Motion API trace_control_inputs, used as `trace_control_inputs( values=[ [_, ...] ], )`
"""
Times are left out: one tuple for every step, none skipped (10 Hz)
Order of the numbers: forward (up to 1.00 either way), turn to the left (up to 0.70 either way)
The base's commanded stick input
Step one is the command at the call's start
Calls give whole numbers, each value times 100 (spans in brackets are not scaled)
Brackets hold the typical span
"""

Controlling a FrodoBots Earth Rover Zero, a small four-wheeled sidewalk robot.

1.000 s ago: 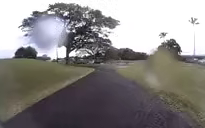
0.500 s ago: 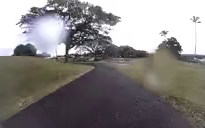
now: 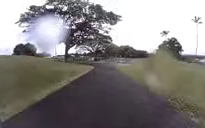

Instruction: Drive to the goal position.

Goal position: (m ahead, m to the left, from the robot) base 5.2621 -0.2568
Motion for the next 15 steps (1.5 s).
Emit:
trace_control_inputs(
  values=[
    [85,0],
    [85,0],
    [85,0],
    [85,0],
    [85,0],
    [85,0],
    [85,0],
    [85,0],
    [85,0],
    [85,0],
    [85,0],
    [85,0],
    [85,0],
    [85,0],
    [85,0]
  ],
)
